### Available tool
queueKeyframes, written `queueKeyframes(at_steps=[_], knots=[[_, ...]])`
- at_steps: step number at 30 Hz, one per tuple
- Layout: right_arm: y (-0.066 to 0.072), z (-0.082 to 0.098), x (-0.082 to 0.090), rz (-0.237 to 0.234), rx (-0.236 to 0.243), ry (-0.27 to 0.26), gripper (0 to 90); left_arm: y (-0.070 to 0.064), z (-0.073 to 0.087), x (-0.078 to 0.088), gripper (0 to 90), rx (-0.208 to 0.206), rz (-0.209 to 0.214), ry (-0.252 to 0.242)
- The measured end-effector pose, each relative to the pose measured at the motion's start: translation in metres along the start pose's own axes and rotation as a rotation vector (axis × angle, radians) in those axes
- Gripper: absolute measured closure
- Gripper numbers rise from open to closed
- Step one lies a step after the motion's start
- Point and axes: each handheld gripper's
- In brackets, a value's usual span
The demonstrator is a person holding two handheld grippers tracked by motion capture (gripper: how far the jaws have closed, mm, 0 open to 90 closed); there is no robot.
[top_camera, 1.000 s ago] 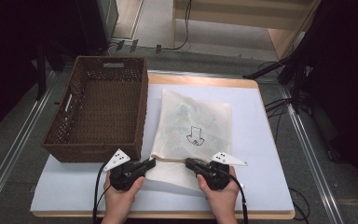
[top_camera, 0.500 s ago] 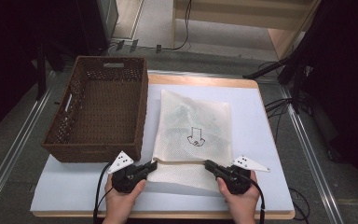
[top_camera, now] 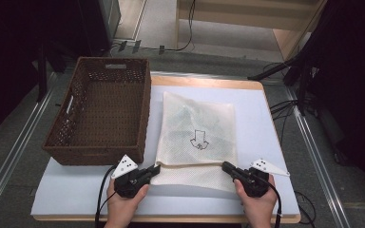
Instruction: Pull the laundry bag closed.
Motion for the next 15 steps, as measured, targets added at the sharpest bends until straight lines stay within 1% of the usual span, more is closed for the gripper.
queueKeyframes(at_steps=[1, 4, 5, 10, 12, 15], knots=[[-0.001, 0.000, 0.001, 0.012, 0.004, 0.000, 88.8, 0.000, 0.000, 0.000, 87.7, -0.001, 0.002, 0.002], [-0.005, 0.001, 0.005, 0.016, -0.004, -0.001, 88.8, 0.000, 0.000, 0.000, 87.8, -0.005, 0.001, 0.005], [-0.006, 0.001, 0.006, 0.026, -0.003, -0.003, 88.8, 0.000, 0.000, 0.000, 87.7, -0.004, 0.004, 0.006], [-0.012, 0.000, 0.009, 0.032, -0.005, -0.006, 88.8, -0.001, 0.000, -0.001, 87.7, -0.014, 0.003, 0.010], [-0.014, 0.000, 0.010, 0.041, -0.003, -0.003, 88.8, 0.000, 0.000, -0.001, 87.8, -0.009, 0.005, 0.009], [-0.019, 0.001, 0.014, 0.051, -0.019, -0.005, 88.7, 0.001, 0.000, 0.000, 87.7, -0.008, 0.005, 0.013]])
Point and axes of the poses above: each handheld gripper's, and its own axes: x roughly backward along the jaws, z roughly out of its underside, y roughly to its left, and after that the axes turned 1 degree about y, right-handed
